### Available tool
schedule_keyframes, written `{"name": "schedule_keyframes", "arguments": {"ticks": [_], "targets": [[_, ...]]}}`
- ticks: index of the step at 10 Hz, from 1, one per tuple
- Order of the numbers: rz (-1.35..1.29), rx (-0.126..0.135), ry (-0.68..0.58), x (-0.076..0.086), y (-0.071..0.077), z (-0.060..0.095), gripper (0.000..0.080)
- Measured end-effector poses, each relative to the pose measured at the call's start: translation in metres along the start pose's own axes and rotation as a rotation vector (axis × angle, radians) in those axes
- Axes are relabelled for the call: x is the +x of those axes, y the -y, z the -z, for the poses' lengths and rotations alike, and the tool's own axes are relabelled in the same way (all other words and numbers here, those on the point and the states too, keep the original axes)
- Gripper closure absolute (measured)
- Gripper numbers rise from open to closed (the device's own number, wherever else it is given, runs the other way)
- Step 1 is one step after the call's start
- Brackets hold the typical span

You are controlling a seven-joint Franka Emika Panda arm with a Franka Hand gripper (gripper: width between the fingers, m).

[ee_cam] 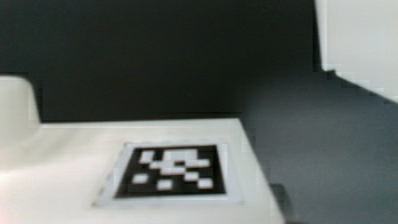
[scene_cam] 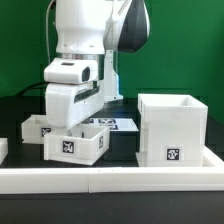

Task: Assemble drawer

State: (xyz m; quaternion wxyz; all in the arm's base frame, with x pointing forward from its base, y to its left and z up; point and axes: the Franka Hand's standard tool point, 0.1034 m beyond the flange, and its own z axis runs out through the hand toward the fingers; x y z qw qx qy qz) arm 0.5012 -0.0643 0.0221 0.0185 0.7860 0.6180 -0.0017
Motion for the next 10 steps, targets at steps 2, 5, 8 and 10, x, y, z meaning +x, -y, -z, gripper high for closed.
{"name": "schedule_keyframes", "arguments": {"ticks": [2, 5, 8, 10], "targets": [[0.063, 0.009, 0.01, 0.011, -0.001, 0.0, 0.0758], [0.102, 0.005, 0.013, 0.033, -0.003, -0.003, 0.0758], [0.093, 0.009, 0.014, 0.029, -0.002, -0.005, 0.0758], [0.094, 0.011, 0.013, 0.032, -0.002, -0.006, 0.0758]]}}
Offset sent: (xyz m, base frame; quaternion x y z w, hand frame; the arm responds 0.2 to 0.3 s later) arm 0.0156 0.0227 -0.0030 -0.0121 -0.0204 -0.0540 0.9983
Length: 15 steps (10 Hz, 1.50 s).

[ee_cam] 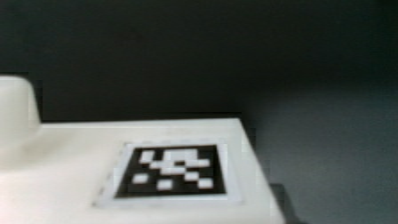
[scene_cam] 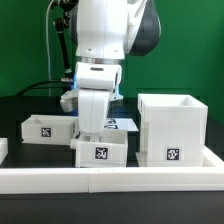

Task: Assemble drawer

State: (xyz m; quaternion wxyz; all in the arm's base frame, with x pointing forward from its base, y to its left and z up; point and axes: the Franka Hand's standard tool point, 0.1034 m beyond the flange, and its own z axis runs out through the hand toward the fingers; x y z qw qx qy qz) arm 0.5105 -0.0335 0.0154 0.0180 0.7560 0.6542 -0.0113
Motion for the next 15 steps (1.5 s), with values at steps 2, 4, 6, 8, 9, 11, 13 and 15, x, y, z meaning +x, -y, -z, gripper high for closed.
{"name": "schedule_keyframes", "arguments": {"ticks": [2, 4, 6, 8, 9, 11, 13, 15], "targets": [[0.007, -0.028, -0.006, 0.013, -0.002, 0.001, 0.0758], [-0.001, -0.027, -0.005, 0.015, -0.002, 0.0, 0.0758], [-0.003, -0.026, -0.005, 0.014, -0.002, 0.0, 0.0758], [0.002, 0.011, 0.002, 0.016, 0.002, -0.001, 0.0758], [0.006, 0.01, 0.001, 0.019, 0.001, 0.0, 0.0758], [0.015, 0.018, 0.003, 0.024, 0.002, 0.0, 0.0758], [0.011, 0.043, 0.01, 0.021, 0.005, -0.001, 0.0758], [0.012, 0.044, 0.01, 0.021, 0.005, -0.002, 0.0758]]}}
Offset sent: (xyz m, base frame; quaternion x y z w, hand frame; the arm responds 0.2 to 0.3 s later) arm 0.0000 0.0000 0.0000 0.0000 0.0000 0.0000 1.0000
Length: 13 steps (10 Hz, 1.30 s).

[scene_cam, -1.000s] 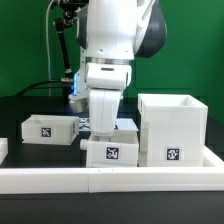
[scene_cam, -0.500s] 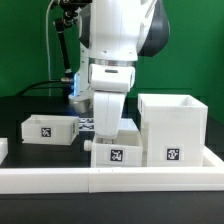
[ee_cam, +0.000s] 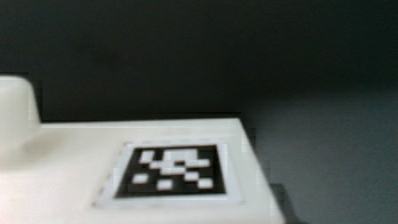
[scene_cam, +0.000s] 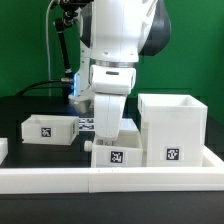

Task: Assemble drawer

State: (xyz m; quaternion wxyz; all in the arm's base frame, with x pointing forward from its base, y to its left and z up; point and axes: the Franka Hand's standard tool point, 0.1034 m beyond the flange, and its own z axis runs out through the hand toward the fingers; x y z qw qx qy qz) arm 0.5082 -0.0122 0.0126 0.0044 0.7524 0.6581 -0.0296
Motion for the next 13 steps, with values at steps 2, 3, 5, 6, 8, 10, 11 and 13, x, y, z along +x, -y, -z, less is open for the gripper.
{"name": "schedule_keyframes", "arguments": {"ticks": [2, 3, 5, 6, 8, 10, 11, 13], "targets": [[0.007, 0.0, 0.0, 0.003, 0.001, -0.001, 0.0758], [0.005, -0.007, -0.002, 0.004, 0.0, -0.001, 0.0758], [0.0, -0.026, -0.008, 0.007, -0.002, 0.0, 0.0758], [-0.004, -0.031, -0.009, 0.005, -0.003, 0.0, 0.0758], [-0.005, -0.029, -0.009, 0.004, -0.003, -0.001, 0.0758], [0.002, -0.026, -0.009, 0.009, -0.001, -0.002, 0.0758], [0.01, -0.027, -0.009, 0.012, -0.001, -0.002, 0.0758], [0.014, -0.026, -0.008, 0.014, -0.001, -0.001, 0.0758]]}}
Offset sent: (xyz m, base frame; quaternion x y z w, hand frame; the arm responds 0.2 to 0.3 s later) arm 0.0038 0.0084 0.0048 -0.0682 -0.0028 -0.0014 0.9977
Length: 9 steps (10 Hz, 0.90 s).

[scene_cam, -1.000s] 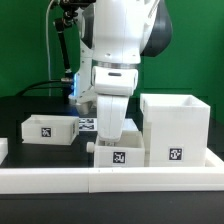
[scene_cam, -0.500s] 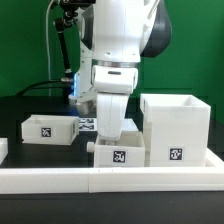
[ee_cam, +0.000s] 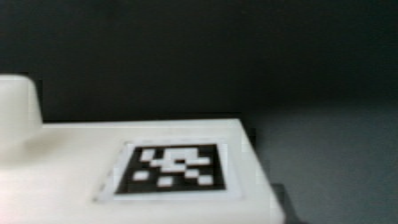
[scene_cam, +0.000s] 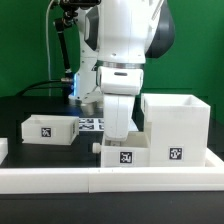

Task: Assemble drawer

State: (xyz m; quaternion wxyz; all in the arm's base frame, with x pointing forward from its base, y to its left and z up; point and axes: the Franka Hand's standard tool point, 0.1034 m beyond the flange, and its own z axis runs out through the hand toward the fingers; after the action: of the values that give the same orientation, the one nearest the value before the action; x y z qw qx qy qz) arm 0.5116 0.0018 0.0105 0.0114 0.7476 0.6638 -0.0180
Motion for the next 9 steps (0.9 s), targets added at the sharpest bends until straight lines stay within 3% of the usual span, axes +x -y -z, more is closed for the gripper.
{"name": "schedule_keyframes", "arguments": {"ticks": [4, 9], "targets": [[-0.008, 0.005, 0.002, -0.004, 0.0, 0.0, 0.0758], [-0.019, 0.004, 0.003, 0.01, 0.002, 0.0, 0.0758]]}}
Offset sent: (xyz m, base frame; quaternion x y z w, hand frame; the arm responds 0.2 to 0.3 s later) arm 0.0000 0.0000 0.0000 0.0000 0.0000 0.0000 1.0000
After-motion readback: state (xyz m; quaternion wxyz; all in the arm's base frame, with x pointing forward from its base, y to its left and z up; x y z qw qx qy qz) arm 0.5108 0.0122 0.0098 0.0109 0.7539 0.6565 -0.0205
